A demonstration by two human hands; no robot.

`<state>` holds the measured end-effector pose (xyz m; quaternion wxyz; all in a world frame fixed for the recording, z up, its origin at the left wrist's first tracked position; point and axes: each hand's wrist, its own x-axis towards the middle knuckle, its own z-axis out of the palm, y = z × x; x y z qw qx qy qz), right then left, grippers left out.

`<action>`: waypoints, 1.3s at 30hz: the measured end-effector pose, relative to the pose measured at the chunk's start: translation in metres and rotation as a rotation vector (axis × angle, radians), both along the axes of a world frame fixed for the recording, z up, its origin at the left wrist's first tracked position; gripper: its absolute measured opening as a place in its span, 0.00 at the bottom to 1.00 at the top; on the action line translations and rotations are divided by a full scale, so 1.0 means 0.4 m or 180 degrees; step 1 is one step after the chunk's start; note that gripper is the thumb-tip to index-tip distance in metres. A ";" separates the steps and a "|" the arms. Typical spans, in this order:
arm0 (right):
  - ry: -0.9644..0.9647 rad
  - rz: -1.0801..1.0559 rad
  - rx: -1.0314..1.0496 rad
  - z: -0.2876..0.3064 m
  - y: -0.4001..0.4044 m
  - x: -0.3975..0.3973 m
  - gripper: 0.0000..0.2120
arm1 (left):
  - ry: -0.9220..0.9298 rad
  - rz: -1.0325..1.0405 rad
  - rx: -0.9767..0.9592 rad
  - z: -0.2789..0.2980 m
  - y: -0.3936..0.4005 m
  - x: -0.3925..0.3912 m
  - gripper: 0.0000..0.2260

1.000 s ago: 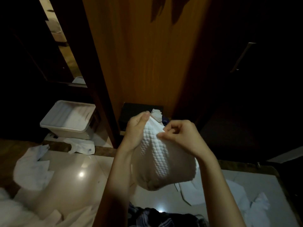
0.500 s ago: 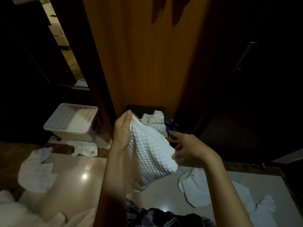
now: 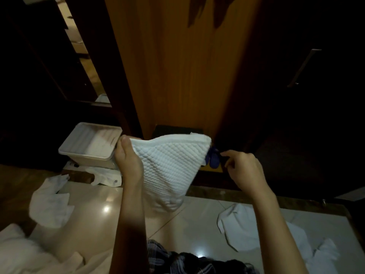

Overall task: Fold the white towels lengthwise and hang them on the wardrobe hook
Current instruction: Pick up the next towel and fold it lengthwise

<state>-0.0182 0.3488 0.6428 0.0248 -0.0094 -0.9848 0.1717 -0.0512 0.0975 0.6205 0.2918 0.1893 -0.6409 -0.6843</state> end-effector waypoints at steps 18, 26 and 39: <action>0.0089 0.1105 -0.0861 0.018 -0.170 -0.043 0.47 | -0.0375 -0.1332 0.0215 0.028 -0.007 0.005 0.15; -0.0121 0.1594 -0.0520 -0.011 -0.167 -0.064 0.36 | -0.0215 -0.2630 0.0024 0.038 0.005 0.005 0.18; 0.0449 0.0291 0.0073 0.000 -0.057 -0.051 0.07 | -0.0089 -0.0761 -0.0390 0.013 -0.005 -0.026 0.19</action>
